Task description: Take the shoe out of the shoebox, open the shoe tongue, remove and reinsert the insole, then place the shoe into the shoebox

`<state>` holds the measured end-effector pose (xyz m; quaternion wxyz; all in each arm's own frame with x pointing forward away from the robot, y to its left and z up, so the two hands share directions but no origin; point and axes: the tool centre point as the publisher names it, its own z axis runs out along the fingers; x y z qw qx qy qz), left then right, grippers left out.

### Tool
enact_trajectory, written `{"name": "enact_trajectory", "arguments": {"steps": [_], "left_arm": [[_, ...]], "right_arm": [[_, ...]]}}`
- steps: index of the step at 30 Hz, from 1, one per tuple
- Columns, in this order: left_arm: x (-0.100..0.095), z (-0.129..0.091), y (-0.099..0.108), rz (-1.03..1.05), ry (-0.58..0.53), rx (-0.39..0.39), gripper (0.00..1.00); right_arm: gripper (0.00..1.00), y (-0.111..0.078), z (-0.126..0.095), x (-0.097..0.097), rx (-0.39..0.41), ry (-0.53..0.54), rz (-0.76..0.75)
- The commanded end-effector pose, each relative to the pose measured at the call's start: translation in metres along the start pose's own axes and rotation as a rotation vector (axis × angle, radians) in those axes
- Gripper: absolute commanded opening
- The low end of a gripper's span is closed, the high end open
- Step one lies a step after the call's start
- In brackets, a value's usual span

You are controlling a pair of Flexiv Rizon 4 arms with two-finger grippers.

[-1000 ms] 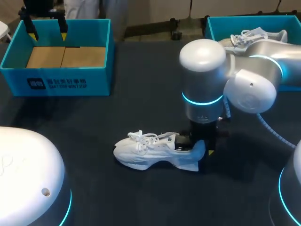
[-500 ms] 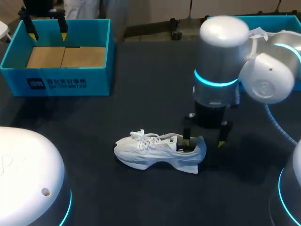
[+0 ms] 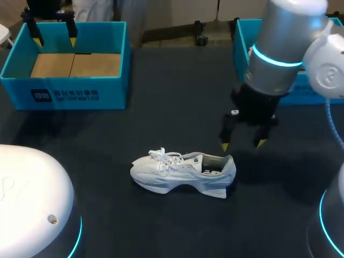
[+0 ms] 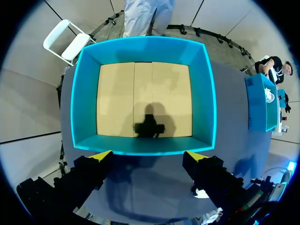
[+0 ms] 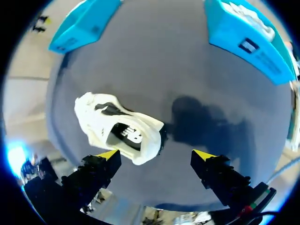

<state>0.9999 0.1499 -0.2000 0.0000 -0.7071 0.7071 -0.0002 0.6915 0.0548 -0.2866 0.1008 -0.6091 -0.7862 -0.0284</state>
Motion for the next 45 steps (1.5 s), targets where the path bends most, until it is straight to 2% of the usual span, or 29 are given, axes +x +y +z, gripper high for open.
{"name": "enact_trajectory", "arguments": {"steps": [1, 3, 4, 15, 16, 18, 20, 22, 26, 28, 31, 34, 38, 41, 42, 45], "left_arm": [[0.0, 0.0, 0.0, 0.0, 0.0, 0.0, 1.0], [0.0, 0.0, 0.0, 0.0, 0.0, 0.0, 1.0], [0.0, 0.0, 0.0, 0.0, 0.0, 0.0, 1.0], [0.0, 0.0, 0.0, 0.0, 0.0, 0.0, 1.0], [0.0, 0.0, 0.0, 0.0, 0.0, 0.0, 1.0], [0.0, 0.0, 0.0, 0.0, 0.0, 0.0, 1.0], [0.0, 0.0, 0.0, 0.0, 0.0, 0.0, 1.0], [0.0, 0.0, 0.0, 0.0, 0.0, 0.0, 1.0], [0.0, 0.0, 0.0, 0.0, 0.0, 0.0, 1.0], [0.0, 0.0, 0.0, 0.0, 0.0, 0.0, 1.0], [0.0, 0.0, 0.0, 0.0, 0.0, 0.0, 1.0], [0.0, 0.0, 0.0, 0.0, 0.0, 0.0, 1.0], [0.0, 0.0, 0.0, 0.0, 0.0, 0.0, 1.0], [0.0, 0.0, 0.0, 0.0, 0.0, 0.0, 1.0], [0.0, 0.0, 0.0, 0.0, 0.0, 0.0, 1.0], [0.0, 0.0, 0.0, 0.0, 0.0, 0.0, 1.0]], "right_arm": [[1.0, -0.015, -0.007, -0.016, -0.091, 0.251, -0.27], [1.0, -0.019, -0.005, -0.021, -0.144, 0.269, -0.406], [1.0, -0.019, -0.002, -0.02, -0.127, 0.251, -0.434], [1.0, -0.019, -0.002, -0.02, -0.127, 0.251, -0.434], [1.0, -0.017, -0.003, -0.018, -0.174, 0.304, -0.499], [1.0, -0.015, -0.004, -0.03, -0.262, 0.342, -0.563], [1.0, -0.015, -0.007, -0.049, -0.356, 0.508, -0.666], [1.0, -0.016, -0.01, -0.064, -0.428, 0.619, -0.749], [1.0, -0.016, -0.011, -0.081, -0.527, 0.722, -0.877], [1.0, -0.015, -0.011, -0.085, -0.582, 0.803, -0.946], [1.0, -0.012, -0.007, -0.088, -0.636, 0.87, -1.025], [1.0, -0.007, -0.001, -0.086, -0.68, 0.885, -1.081], [1.0, -0.001, 0.001, -0.078, -0.74, 0.847, -1.134], [1.0, 0.004, 0.004, -0.07, -0.749, 0.82, -1.139], [1.0, 0.006, 0.008, -0.067, -0.71, 0.789, -1.115], [1.0, 0.006, 0.008, -0.067, -0.71, 0.789, -1.115]]}}
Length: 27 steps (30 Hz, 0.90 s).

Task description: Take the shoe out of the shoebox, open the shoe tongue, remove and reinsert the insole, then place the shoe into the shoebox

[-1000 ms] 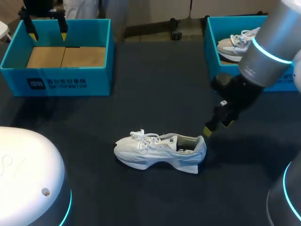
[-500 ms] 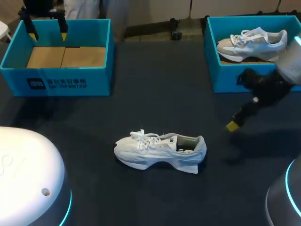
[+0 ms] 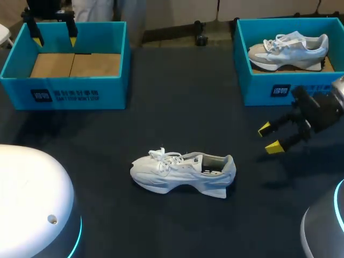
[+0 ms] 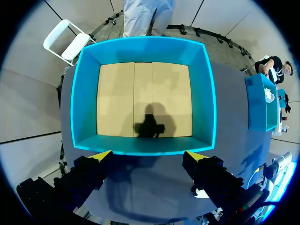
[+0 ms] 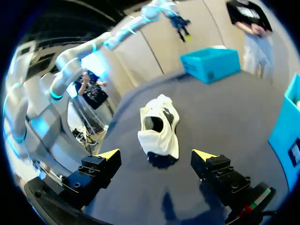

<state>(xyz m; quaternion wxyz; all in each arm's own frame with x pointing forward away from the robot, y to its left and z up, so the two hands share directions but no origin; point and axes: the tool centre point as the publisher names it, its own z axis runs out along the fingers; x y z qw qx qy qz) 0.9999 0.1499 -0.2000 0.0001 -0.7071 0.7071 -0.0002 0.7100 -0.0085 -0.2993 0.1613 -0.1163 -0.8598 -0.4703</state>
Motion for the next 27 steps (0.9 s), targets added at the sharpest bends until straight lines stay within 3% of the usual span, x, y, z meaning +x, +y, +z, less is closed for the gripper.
{"name": "enact_trajectory", "arguments": {"steps": [1, 9, 21, 27], "left_arm": [[0.0, 0.0, 0.0, 0.0, 0.0, 0.0, 1.0], [0.0, 0.0, 0.0, 0.0, 0.0, 0.0, 1.0], [0.0, 0.0, 0.0, 0.0, 0.0, 0.0, 1.0], [0.0, 0.0, 0.0, 0.0, 0.0, 0.0, 1.0]], "right_arm": [[1.0, -0.004, 0.006, -0.005, -0.14, 0.045, -0.123], [1.0, -0.004, 0.006, -0.005, -0.14, 0.045, -0.123], [1.0, -0.055, 0.001, 0.021, -0.302, -0.107, -0.297], [1.0, -0.066, 0.007, 0.027, -0.347, -0.179, -0.324]]}}
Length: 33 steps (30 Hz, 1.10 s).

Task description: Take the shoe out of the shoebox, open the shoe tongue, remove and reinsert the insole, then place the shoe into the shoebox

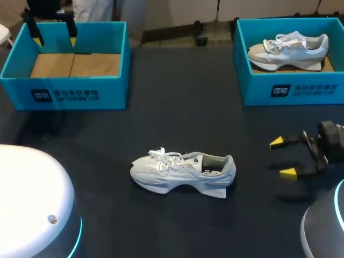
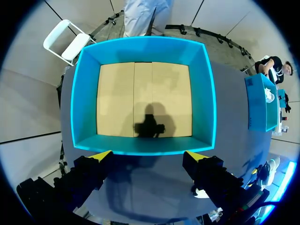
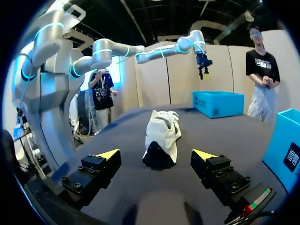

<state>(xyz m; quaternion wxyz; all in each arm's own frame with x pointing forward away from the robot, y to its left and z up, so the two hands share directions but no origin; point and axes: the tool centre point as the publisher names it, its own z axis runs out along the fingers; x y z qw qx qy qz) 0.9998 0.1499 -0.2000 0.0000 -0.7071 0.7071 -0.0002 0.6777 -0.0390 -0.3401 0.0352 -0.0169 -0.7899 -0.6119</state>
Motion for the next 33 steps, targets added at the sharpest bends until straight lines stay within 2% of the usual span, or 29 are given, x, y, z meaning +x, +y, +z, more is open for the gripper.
{"name": "enact_trajectory", "arguments": {"steps": [1, 15, 20, 27, 33], "left_arm": [[0.0, 0.0, 0.0, 0.0, 0.0, 0.0, 1.0], [0.0, 0.0, 0.0, 0.0, 0.0, 0.0, 1.0], [0.0, 0.0, 0.0, 0.0, 0.0, 0.0, 1.0], [0.0, 0.0, 0.0, 0.0, 0.0, 0.0, 1.0], [0.0, 0.0, 0.0, 0.0, 0.0, 0.0, 1.0]], "right_arm": [[1.0, -0.005, 0.005, 0.017, -0.029, -0.113, -0.018], [1.0, -0.006, 0.008, 0.018, -0.04, -0.119, -0.031], [1.0, -0.02, 0.019, 0.02, -0.086, -0.177, -0.049], [1.0, -0.032, 0.024, 0.022, -0.088, -0.219, -0.036], [1.0, -0.034, 0.034, 0.024, -0.081, -0.23, -0.01]]}}
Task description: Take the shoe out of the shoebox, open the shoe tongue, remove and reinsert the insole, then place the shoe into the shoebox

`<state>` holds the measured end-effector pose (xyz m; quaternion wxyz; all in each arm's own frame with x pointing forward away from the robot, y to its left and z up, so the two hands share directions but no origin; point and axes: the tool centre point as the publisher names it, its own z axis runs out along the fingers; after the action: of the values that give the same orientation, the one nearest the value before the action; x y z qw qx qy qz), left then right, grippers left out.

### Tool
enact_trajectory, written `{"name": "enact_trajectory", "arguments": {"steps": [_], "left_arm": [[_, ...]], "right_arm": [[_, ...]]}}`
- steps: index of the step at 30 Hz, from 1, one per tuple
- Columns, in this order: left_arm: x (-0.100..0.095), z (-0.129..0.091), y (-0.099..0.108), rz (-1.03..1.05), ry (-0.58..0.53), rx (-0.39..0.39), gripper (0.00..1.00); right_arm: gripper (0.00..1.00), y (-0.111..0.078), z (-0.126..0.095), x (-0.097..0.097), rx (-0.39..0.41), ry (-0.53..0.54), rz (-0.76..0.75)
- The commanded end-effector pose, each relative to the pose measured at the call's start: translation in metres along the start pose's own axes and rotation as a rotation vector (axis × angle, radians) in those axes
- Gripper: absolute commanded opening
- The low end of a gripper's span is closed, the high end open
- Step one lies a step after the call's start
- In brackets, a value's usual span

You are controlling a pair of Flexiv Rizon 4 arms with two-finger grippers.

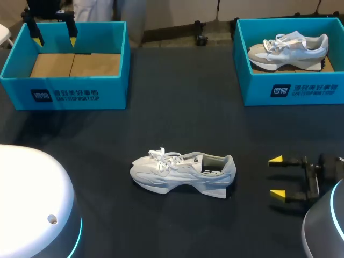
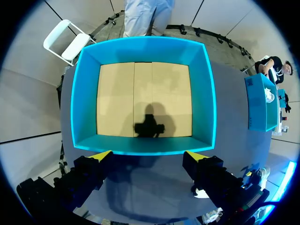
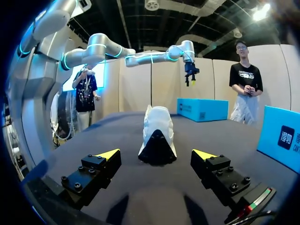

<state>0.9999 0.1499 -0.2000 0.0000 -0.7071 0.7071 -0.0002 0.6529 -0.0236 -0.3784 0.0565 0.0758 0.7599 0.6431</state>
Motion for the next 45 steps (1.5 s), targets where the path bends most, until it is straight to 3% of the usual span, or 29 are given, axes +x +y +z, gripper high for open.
{"name": "enact_trajectory", "arguments": {"steps": [1, 20, 35, 45], "left_arm": [[0.0, 0.0, 0.0, 0.0, 0.0, 0.0, 1.0], [0.0, 0.0, 0.0, 0.0, 0.0, 0.0, 1.0], [0.0, 0.0, 0.0, 0.0, 0.0, 0.0, 1.0], [0.0, 0.0, 0.0, 0.0, 0.0, 0.0, 1.0]], "right_arm": [[1.0, -0.001, 0.011, 0.004, 0.015, -0.015, 0.009], [1.0, 0.002, 0.055, 0.026, 0.02, -0.003, -0.034], [1.0, 0.002, 0.089, 0.017, 0.059, -0.015, -0.049], [1.0, -0.001, 0.098, 0.01, 0.057, -0.008, -0.061]]}}
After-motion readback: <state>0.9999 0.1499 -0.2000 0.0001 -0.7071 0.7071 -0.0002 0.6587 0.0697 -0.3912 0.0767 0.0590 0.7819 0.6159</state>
